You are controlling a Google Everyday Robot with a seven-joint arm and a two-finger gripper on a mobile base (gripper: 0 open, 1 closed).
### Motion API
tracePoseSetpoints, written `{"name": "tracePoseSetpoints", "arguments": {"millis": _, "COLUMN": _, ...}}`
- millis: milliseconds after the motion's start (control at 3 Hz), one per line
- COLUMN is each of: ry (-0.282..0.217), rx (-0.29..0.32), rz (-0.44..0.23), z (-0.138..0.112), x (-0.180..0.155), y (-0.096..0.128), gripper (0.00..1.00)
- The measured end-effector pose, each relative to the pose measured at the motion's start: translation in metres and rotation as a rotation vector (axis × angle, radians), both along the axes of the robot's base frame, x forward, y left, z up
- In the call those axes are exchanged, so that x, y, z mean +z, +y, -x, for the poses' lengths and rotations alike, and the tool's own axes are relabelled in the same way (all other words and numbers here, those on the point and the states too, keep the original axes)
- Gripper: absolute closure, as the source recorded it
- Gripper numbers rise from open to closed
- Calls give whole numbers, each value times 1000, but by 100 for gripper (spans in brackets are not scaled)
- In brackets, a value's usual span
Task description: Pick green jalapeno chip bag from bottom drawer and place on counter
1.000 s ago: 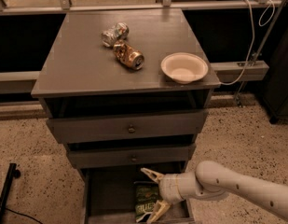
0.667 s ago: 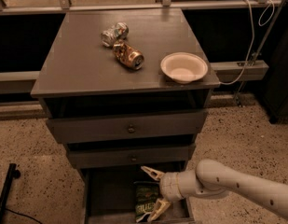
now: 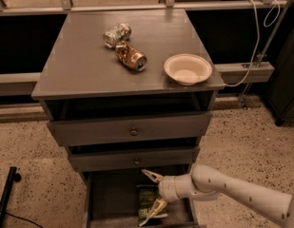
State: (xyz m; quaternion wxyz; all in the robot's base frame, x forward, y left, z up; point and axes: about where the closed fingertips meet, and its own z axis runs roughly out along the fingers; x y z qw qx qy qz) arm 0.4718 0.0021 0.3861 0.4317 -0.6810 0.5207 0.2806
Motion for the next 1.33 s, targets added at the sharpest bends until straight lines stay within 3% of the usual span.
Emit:
{"name": "tracePoseSetpoints", "arguments": {"millis": 333, "ry": 34, "rx": 10, "rz": -26, "z": -5, "x": -75, "y": 12, "gripper": 0}}
{"name": "tracePoseSetpoints", "arguments": {"millis": 1000, "ry": 76, "rx": -27, "rz": -34, "z": -1, "x": -96, "y": 13, "gripper": 0}}
{"name": "tracePoseSetpoints", "arguments": {"millis": 1333, "ry": 129, "rx": -112, "rz": 39, "z": -1, "x": -113, "y": -12, "gripper": 0}}
